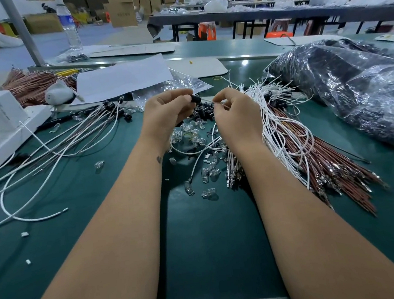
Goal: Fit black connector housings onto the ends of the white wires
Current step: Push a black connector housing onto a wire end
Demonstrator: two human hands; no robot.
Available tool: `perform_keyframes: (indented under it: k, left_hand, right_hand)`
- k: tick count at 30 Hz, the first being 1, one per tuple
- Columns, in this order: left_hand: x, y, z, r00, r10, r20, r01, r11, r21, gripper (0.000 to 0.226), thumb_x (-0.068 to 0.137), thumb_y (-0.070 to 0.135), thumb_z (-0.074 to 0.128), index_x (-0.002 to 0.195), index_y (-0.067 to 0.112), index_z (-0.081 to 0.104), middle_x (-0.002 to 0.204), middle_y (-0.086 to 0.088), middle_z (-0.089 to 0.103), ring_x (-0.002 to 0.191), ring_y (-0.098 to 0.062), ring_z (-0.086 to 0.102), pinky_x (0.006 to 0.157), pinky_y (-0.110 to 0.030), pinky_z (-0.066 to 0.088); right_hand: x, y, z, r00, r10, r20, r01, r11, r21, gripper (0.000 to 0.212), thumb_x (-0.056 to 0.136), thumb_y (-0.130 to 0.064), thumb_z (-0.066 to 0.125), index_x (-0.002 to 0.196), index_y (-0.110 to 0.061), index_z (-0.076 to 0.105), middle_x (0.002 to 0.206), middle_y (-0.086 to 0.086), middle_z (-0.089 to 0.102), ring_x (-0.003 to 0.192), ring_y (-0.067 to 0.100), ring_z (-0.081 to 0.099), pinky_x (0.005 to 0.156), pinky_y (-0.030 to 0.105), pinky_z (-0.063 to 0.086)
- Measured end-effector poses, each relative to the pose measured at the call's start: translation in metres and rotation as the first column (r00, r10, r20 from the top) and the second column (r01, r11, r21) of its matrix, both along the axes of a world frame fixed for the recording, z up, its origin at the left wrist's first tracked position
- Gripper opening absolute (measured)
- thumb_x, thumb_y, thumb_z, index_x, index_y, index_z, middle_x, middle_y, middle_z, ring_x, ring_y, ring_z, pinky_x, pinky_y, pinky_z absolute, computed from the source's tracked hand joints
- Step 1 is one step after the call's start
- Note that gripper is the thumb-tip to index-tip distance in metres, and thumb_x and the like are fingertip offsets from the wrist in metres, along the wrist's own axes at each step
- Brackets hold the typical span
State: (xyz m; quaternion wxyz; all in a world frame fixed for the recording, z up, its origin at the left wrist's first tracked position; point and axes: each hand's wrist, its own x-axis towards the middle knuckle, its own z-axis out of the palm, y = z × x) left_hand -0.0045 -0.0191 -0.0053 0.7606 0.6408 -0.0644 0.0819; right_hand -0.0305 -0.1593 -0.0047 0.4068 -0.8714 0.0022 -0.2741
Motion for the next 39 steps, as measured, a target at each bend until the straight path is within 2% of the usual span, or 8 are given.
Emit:
perform_keyframes:
  k: [3, 7, 12, 17, 22, 27, 31, 39]
  left_hand:
    - [-0.001, -0.001, -0.001, 0.999, -0.029, 0.035, 0.029, 1.000, 0.011, 0.016, 0.086, -0.004, 0.064, 0.094, 0.009, 0.069, 0.088, -0.008, 0.072, 0.083, -0.017, 0.068, 0.088, -0.030, 0.056]
    - [0.001, -0.001, -0.001, 0.999, -0.043, 0.019, 0.044, 0.998, -0.055, 0.020, 0.084, -0.007, 0.066, 0.099, 0.007, 0.066, 0.088, -0.007, 0.073, 0.083, -0.019, 0.069, 0.088, -0.031, 0.056]
    - [0.002, 0.002, -0.001, 0.996, -0.094, -0.001, 0.094, 0.991, -0.097, 0.014, 0.084, -0.007, 0.064, 0.091, 0.004, 0.068, 0.077, -0.004, 0.074, 0.075, -0.015, 0.070, 0.079, -0.024, 0.058]
    - [0.003, 0.006, -0.001, 0.990, -0.137, -0.020, 0.134, 0.986, -0.095, 0.012, 0.084, -0.003, 0.065, 0.091, 0.005, 0.070, 0.077, -0.004, 0.074, 0.074, -0.013, 0.070, 0.071, -0.021, 0.056]
    - [0.002, 0.008, 0.000, 0.988, -0.151, -0.034, 0.147, 0.983, -0.110, 0.011, 0.085, -0.002, 0.064, 0.091, 0.005, 0.070, 0.078, -0.005, 0.074, 0.073, -0.013, 0.070, 0.068, -0.021, 0.056]
    - [0.002, 0.010, 0.001, 0.989, -0.138, -0.051, 0.132, 0.985, -0.110, 0.008, 0.086, 0.001, 0.065, 0.089, 0.005, 0.070, 0.076, -0.005, 0.074, 0.071, -0.012, 0.070, 0.068, -0.021, 0.057]
    - [0.002, 0.008, 0.000, 0.986, -0.151, -0.066, 0.144, 0.985, -0.093, 0.007, 0.085, 0.001, 0.065, 0.090, 0.003, 0.069, 0.076, -0.007, 0.074, 0.070, -0.013, 0.070, 0.069, -0.023, 0.059]
    - [0.003, 0.006, -0.001, 0.987, -0.158, -0.039, 0.153, 0.982, -0.115, 0.010, 0.086, -0.003, 0.062, 0.091, 0.003, 0.068, 0.077, -0.007, 0.074, 0.072, -0.014, 0.071, 0.072, -0.023, 0.058]
  right_hand:
    - [0.000, 0.001, 0.000, 1.000, 0.017, -0.001, -0.017, 1.000, 0.005, 0.014, 0.093, -0.018, 0.055, 0.094, -0.026, 0.066, 0.080, -0.004, 0.063, 0.072, 0.016, 0.058, 0.057, 0.026, 0.040]
    - [0.001, 0.000, 0.001, 1.000, 0.026, 0.007, -0.027, 0.999, 0.024, 0.013, 0.093, -0.018, 0.055, 0.094, -0.025, 0.066, 0.084, -0.002, 0.065, 0.075, 0.018, 0.060, 0.061, 0.027, 0.045]
    - [0.002, -0.001, -0.001, 0.999, 0.041, 0.004, -0.042, 0.998, 0.038, 0.014, 0.094, -0.019, 0.055, 0.095, -0.026, 0.067, 0.086, -0.001, 0.066, 0.075, 0.019, 0.060, 0.063, 0.029, 0.046]
    - [0.003, -0.001, -0.001, 0.999, 0.033, -0.010, -0.033, 0.999, 0.020, 0.015, 0.095, -0.019, 0.053, 0.096, -0.024, 0.067, 0.086, 0.000, 0.066, 0.075, 0.019, 0.058, 0.058, 0.027, 0.036]
    - [0.002, -0.001, -0.002, 0.999, 0.051, 0.014, -0.052, 0.999, 0.007, 0.013, 0.094, -0.019, 0.056, 0.093, -0.026, 0.066, 0.083, -0.002, 0.064, 0.071, 0.017, 0.057, 0.054, 0.024, 0.035]
    - [0.002, 0.000, -0.002, 0.998, 0.028, 0.060, -0.024, 0.998, -0.065, 0.013, 0.092, -0.017, 0.058, 0.096, -0.022, 0.069, 0.091, 0.000, 0.066, 0.081, 0.016, 0.058, 0.063, 0.023, 0.035]
    - [0.000, 0.000, 0.000, 0.993, 0.025, 0.113, -0.013, 0.995, -0.103, 0.012, 0.091, -0.016, 0.060, 0.096, -0.021, 0.070, 0.093, -0.002, 0.067, 0.083, 0.014, 0.057, 0.064, 0.023, 0.035]
    - [0.000, 0.002, -0.001, 0.995, 0.049, 0.086, -0.044, 0.997, -0.068, 0.014, 0.095, -0.018, 0.055, 0.098, -0.014, 0.068, 0.095, 0.000, 0.068, 0.091, 0.019, 0.060, 0.075, 0.032, 0.048]
